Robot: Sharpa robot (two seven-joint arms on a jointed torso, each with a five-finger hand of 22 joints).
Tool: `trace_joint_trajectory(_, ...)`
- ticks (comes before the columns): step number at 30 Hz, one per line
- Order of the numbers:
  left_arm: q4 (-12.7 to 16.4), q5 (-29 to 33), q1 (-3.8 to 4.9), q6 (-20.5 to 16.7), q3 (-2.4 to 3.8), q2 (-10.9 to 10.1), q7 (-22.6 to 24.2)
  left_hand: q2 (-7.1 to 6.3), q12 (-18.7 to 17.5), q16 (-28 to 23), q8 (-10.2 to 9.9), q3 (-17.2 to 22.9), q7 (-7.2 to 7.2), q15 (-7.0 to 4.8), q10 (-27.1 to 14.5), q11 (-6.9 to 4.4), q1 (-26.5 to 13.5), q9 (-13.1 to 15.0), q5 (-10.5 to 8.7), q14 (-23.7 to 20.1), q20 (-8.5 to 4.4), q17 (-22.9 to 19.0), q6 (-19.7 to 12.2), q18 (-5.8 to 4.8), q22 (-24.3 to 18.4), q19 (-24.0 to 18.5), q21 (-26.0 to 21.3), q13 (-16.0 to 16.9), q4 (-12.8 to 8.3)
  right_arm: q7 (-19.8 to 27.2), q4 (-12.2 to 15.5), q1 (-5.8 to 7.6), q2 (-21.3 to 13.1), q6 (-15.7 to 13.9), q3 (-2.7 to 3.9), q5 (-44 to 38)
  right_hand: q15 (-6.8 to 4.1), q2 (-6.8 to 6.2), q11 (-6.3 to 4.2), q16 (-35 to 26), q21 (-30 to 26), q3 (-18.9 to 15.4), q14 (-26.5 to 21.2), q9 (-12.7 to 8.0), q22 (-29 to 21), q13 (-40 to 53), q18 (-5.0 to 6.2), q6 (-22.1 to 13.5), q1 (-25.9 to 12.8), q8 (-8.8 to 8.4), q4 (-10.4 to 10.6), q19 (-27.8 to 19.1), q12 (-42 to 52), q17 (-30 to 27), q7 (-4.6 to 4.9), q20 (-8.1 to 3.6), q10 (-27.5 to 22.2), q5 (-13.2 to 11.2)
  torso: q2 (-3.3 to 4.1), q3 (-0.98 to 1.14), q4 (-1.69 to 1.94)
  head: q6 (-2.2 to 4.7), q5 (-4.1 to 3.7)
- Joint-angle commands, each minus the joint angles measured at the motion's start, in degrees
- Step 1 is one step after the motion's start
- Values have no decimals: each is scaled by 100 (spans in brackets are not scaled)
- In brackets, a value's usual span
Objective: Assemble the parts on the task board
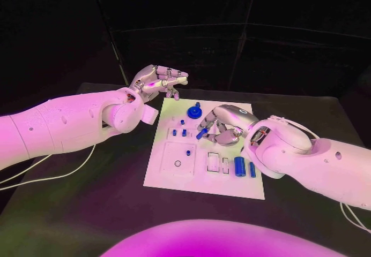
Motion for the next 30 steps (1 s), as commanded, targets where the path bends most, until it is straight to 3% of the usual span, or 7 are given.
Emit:
trace_joint_trajectory(1, 2, 23, 10, 38, 4, 20, 16, 51, 29, 1, 38, -34, -12, 4, -36, -12, 9, -7, 21, -26, 49, -6, -42, 81, -9, 7, -22, 10, 2, 331, -39, -34, 183, 21, -8, 291, -19, -15, -16, 19, 22, 23, 186, -6, -10, 7, 25, 44, -12, -14, 1, 17, -41, -6, -3, -17, 65, -18, 9, -1, 14, -10, 70)
trace_joint_trajectory(7, -2, 23, 12, 45, 5, 85, 2, 59, 37, 8, 40, -42, -10, 5, -43, -11, 16, -7, 20, -25, 50, -3, -46, 81, -12, 9, -26, 11, 4, 543, -244, -173, 600, 215, -37, 260, -15, -7, -10, 22, 16, 39, 187, -12, -34, 4, 30, 27, -21, -29, -4, 1, -62, -4, 4, -14, 50, -24, 4, -11, -2, -16, 120)
trace_joint_trajectory(11, -8, 23, 13, 49, 5, 107, 3, 59, 37, 8, 40, -42, -10, 5, -43, -11, 16, -7, 20, -25, 50, -3, -46, 81, -12, 9, -26, 11, 4, 572, -389, -243, 773, 385, -66, 239, -12, -2, -5, 23, 15, 49, 187, -15, -43, 2, 31, 16, -25, -38, -8, -6, -75, -5, 8, -12, 39, -29, 4, 4, -10, -40, 184)
trace_joint_trajectory(13, -18, 23, 13, 46, 5, 114, 0, 59, 37, 8, 40, -42, -10, 5, -43, -11, 16, -7, 20, -25, 50, -3, -46, 81, -12, 9, -26, 11, 4, 556, -493, -269, 872, 565, -126, 165, -6, -1, 2, 19, 10, 55, 185, -18, -59, 0, 34, 5, -39, -48, -9, -19, -91, -16, 15, -8, 26, -46, 0, 6, -17, -48, 219)
trace_joint_trajectory(17, -35, 23, 14, 45, 6, 126, -1, 59, 37, 8, 40, -42, -10, 5, -43, -11, 16, -7, 20, -25, 50, -3, -46, 81, -12, 9, -26, 11, 4, 549, -606, -296, 978, 760, -191, 35, -5, 7, 1, 8, 9, 67, 180, -19, -65, 1, 36, 5, -34, -50, -19, -27, -96, -37, 14, -6, 28, -31, 7, 8, 2, -57, 239)
trace_joint_trajectory(30, -65, 23, 15, 51, 6, 148, 3, 59, 37, 8, 40, -42, -10, 5, -43, -11, 16, -7, 20, -25, 50, -3, -46, 81, -12, 9, -26, 11, 4, 496, -756, -330, 1106, 1065, -237, -222, -2, -4, 4, 11, 16, 63, 180, -18, -55, 3, 34, 9, -50, -51, -23, -27, -102, -33, 17, -2, 33, -31, 2, 6, -14, -84, 298)
